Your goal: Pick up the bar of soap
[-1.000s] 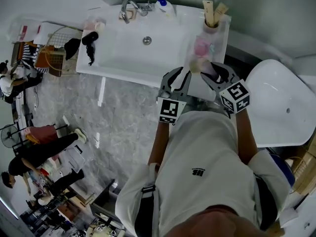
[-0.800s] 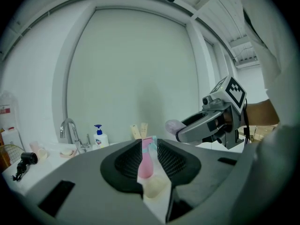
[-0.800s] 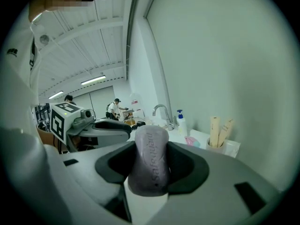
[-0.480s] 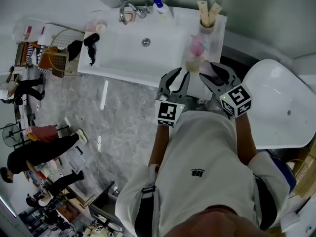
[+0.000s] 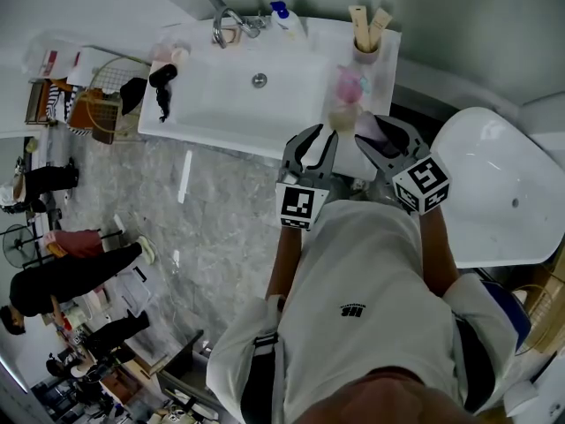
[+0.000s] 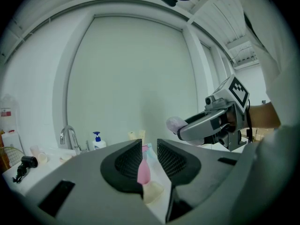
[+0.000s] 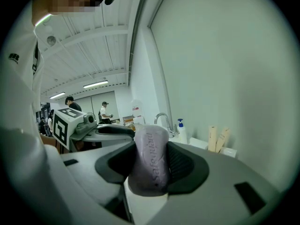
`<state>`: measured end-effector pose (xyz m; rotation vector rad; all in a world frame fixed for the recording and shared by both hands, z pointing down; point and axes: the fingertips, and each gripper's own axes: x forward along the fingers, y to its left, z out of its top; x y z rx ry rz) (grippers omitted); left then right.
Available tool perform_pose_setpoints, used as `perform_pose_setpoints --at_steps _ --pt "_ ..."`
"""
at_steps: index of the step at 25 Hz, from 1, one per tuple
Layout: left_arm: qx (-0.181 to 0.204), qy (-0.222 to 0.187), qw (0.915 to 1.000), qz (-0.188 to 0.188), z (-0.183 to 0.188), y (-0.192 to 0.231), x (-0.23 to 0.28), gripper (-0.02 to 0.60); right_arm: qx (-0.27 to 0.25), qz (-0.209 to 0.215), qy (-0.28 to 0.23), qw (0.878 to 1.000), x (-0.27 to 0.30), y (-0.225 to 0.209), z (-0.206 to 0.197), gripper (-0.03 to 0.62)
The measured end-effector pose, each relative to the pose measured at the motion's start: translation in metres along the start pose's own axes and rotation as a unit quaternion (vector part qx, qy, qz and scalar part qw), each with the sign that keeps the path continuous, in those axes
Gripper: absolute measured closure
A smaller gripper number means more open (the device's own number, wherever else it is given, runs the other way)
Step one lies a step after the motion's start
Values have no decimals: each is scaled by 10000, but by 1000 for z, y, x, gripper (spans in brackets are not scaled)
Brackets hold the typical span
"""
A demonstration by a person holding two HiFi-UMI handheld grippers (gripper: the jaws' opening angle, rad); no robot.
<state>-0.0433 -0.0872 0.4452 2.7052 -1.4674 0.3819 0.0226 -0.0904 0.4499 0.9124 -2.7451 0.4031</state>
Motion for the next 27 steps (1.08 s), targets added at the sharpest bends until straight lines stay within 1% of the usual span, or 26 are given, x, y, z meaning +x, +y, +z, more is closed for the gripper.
perform_pose_setpoints --at_steps 3,12,27 --pt "-25 22 10000 21 -2 1 -1 469 -56 6 33 10000 0 0 -1 375" --pt "-75 86 9999 87 -7 2 -5 469 -7 42 71 10000 2 -1 -5 375" --pt "-21 87 9998 180 -5 1 5 469 -49 150 -8 9999 4 -12 0 375"
